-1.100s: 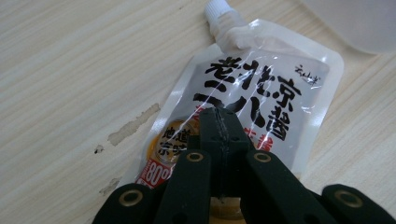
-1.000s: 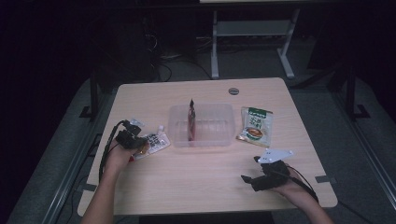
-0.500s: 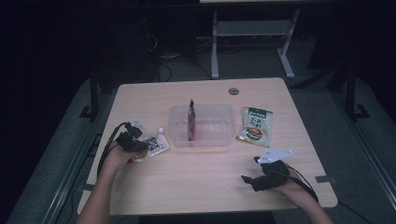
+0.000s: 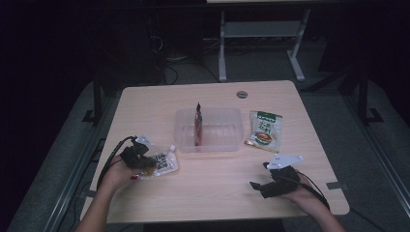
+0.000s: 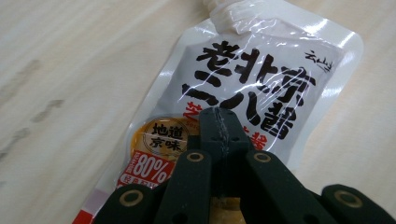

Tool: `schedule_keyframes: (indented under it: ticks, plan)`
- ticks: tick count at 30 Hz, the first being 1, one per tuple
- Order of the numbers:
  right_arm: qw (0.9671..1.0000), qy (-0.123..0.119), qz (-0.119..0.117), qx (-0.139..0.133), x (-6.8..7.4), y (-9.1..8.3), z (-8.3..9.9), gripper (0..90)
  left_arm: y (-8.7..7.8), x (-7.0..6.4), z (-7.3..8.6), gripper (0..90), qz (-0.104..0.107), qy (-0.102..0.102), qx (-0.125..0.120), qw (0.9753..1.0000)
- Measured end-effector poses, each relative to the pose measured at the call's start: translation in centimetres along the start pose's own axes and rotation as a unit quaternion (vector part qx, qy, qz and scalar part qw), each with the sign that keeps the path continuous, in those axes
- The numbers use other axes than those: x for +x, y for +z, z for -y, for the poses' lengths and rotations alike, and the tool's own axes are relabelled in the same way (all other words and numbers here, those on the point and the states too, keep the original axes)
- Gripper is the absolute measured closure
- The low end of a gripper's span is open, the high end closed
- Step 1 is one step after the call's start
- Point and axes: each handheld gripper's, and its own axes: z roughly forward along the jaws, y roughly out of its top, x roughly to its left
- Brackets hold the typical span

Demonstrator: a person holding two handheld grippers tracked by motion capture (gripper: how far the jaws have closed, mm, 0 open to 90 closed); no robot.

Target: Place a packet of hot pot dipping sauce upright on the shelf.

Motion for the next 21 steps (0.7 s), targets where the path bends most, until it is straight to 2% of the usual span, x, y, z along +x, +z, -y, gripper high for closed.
schedule_keyframes:
  ticks: [5, 10, 12, 20, 21]
  plan:
    - [1.0000, -0.001, -0.002, 0.005, 0.2, 0.1, 0.0, 13.9, 0.1, -1.4, -0.1, 89.9, 0.015, 0.022, 0.004, 0.9996]
    - [1.0000, -0.003, -0.002, 0.005, 0.1, 0.1, 0.0, 13.9, 0.3, -2.5, -0.3, 89.9, 0.025, 0.031, 0.005, 0.9992]
    - [1.0000, -0.003, -0.001, 0.005, 0.1, 0.2, 0.0, 13.9, 0.4, -2.8, -0.5, 89.9, 0.029, 0.044, 0.010, 0.9986]
    - [1.0000, -0.003, -0.001, 0.005, 0.1, 0.1, 0.0, 13.9, 1.0, -4.6, -1.3, 89.9, 0.048, 0.057, 0.007, 0.9972]
    - [1.0000, -0.003, 0.000, 0.005, 0.1, 0.1, 0.0, 13.9, 1.1, -4.8, -1.4, 89.9, 0.051, 0.053, 0.005, 0.9972]
